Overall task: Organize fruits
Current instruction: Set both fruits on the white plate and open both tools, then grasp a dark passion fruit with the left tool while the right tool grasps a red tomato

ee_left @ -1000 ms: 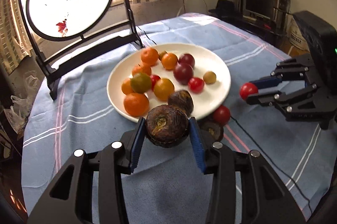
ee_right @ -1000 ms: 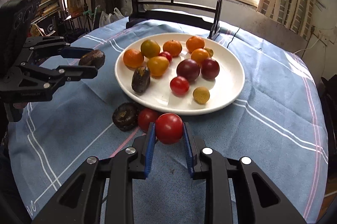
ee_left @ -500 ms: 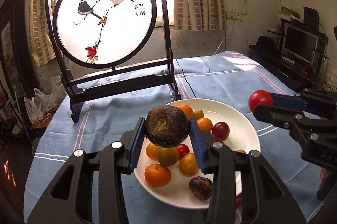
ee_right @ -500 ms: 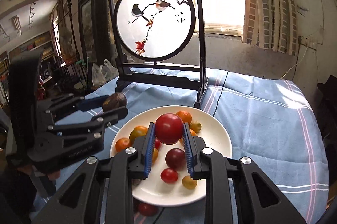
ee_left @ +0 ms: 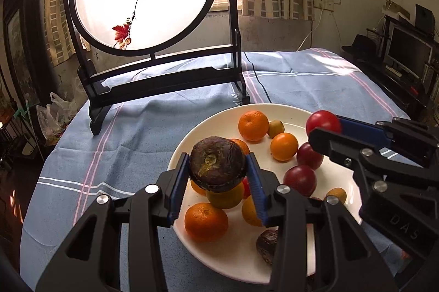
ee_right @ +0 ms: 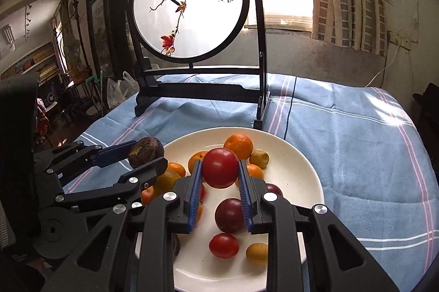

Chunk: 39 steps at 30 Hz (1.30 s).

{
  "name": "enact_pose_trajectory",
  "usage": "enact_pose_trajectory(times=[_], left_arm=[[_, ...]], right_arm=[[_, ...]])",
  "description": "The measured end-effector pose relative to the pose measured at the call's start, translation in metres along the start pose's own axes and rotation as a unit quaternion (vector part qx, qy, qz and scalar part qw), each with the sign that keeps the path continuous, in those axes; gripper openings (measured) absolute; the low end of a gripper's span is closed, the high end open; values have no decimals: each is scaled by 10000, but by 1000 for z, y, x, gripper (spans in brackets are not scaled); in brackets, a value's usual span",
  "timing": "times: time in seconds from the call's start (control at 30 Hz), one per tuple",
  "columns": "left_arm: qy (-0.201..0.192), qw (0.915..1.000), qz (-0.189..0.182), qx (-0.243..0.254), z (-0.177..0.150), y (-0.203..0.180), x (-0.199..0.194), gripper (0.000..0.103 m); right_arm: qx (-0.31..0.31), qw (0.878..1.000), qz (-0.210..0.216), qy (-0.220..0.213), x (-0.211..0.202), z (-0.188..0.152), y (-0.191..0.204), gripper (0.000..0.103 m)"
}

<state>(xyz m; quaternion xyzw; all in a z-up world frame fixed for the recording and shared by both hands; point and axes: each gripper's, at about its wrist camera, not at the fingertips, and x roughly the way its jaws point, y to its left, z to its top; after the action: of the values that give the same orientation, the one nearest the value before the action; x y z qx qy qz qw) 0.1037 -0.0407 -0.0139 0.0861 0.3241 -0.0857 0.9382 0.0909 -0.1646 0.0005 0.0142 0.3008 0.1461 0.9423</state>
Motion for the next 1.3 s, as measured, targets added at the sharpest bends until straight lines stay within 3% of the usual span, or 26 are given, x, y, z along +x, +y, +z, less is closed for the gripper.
enact_pose_trajectory(times=[0.4,0.43,0.47,0.53,0.73,0.9,1.1,1.2,1.3], left_arm=[[176,9997,115,87,-5,-7,10,41],[188,9997,114,102,-6,-8,10,42],[187,9997,112,114,-6,-9,10,43],[127,9996,248,58,-5,-7,8,70],[-15,9998,202,-61,0,1,0,72],[-238,9996,103,-129,4,17,-26,72],[-215,9997,48,49,-20,32,-58,78],[20,9998,-10,197,-41,33,-63,79],[238,9992,-163,263,-63,30,-68,79]], right_arm=[[49,9998,-121,150,11,-4,0,29],[31,9998,-122,161,11,-4,0,32],[24,9998,-125,140,10,-4,1,50],[51,9997,-247,-62,3,-3,1,61],[98,9995,-236,-204,-9,2,-3,61],[-72,9994,156,-301,-39,2,1,62],[-914,9951,329,198,-86,-48,8,62],[-1106,9896,357,849,-78,-84,13,58],[-1185,9841,401,1257,-60,-107,16,47]])
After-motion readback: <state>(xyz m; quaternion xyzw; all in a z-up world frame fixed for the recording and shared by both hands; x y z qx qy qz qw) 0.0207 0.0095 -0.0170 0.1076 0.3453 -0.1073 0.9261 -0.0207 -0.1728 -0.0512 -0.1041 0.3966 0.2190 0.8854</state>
